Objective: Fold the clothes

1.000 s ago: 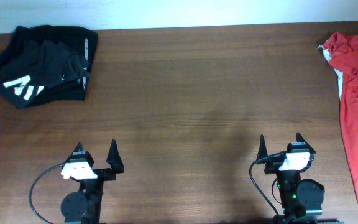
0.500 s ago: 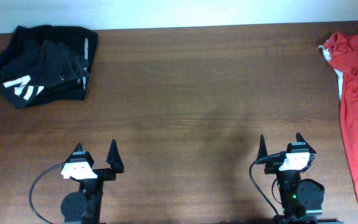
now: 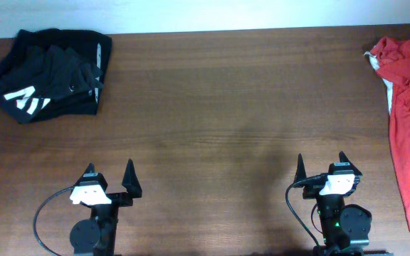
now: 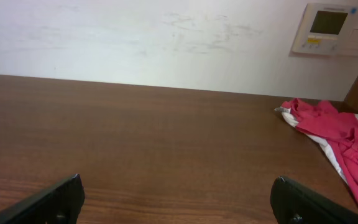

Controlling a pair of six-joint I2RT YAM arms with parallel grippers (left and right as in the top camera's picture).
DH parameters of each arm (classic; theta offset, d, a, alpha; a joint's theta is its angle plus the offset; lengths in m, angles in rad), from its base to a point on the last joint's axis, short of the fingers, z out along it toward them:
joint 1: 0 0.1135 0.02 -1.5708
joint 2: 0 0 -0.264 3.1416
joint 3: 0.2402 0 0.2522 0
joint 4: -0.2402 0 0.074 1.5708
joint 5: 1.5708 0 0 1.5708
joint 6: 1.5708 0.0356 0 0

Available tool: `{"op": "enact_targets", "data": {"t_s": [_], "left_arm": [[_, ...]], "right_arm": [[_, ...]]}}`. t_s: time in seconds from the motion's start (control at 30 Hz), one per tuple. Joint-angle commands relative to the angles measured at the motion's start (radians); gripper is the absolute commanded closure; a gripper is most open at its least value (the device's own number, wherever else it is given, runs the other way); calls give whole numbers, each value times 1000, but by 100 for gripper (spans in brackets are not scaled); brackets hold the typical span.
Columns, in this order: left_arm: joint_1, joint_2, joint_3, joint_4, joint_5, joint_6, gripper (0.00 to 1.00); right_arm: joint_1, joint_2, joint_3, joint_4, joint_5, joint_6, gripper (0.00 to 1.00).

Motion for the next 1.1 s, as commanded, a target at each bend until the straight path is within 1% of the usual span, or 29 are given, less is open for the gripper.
{"op": "enact_targets", "data": {"t_s": [0.0, 0.03, 0.13, 0.17, 0.2, 0.3, 0.37, 0.43, 0.47, 0.53, 0.6, 0.67, 0.73, 0.77, 0.8, 0.83, 0.87, 0.93, 0.97, 1.0, 1.07], "left_arm": [[6, -2, -6, -2, -4, -5, 1], [6, -2, -6, -2, -4, -5, 1], [6, -2, -6, -2, -4, -5, 1], [6, -2, -6, -2, -4, -5, 1], [6, -2, -6, -2, -4, -5, 1], [6, -2, -6, -2, -4, -5, 1], [6, -2, -6, -2, -3, -5, 1], [6, -2, -6, -2, -4, -5, 1], [6, -2, -6, -2, -4, -5, 1], [6, -2, -6, -2, -3, -5, 1], [6, -2, -6, -2, -4, -5, 1], [6, -2, -6, -2, -4, -5, 1], [6, -2, -6, -2, -4, -5, 1], [6, -2, -6, -2, -4, -5, 1], [6, -2, -6, -2, -4, -5, 1], [6, -2, -6, -2, -4, -5, 1], [6, -2, -6, -2, -4, -5, 1], [6, -2, -6, -2, -4, -5, 1], [6, -2, -6, -2, -4, -5, 1], [6, -2, -6, -2, -4, -5, 1], [6, -2, -6, -2, -4, -5, 1]], "right_arm": [[5, -4, -5, -5, 5, 8, 1], [6, -4, -5, 6, -118, 63, 1], [6, -4, -5, 21, -833, 452, 1], [6, -4, -5, 27, -900, 459, 1], [6, -4, -5, 56, -906, 551, 1], [6, -4, -5, 55, -907, 717, 1], [6, -4, -5, 84, -823, 724, 1], [6, -4, -5, 174, -765, 728, 1], [5, -4, 7, 203, -694, 739, 1], [5, -4, 54, 206, -554, 737, 1], [5, 14, 124, 201, -446, 653, 1], [5, 76, 192, 178, -364, 588, 1], [5, 251, 315, 153, -290, 478, 1], [5, 370, 396, 135, -241, 423, 1], [0, 529, 523, 68, -127, 380, 1], [-25, 689, 665, -14, -54, 339, 1], [-60, 822, 795, -95, -28, 302, 1], [-137, 1035, 1032, -262, -14, 293, 1], [-200, 1197, 1216, -397, -13, 292, 1], [-249, 1320, 1361, -504, -13, 291, 1], [-323, 1568, 1664, -728, 31, 210, 1]]}}
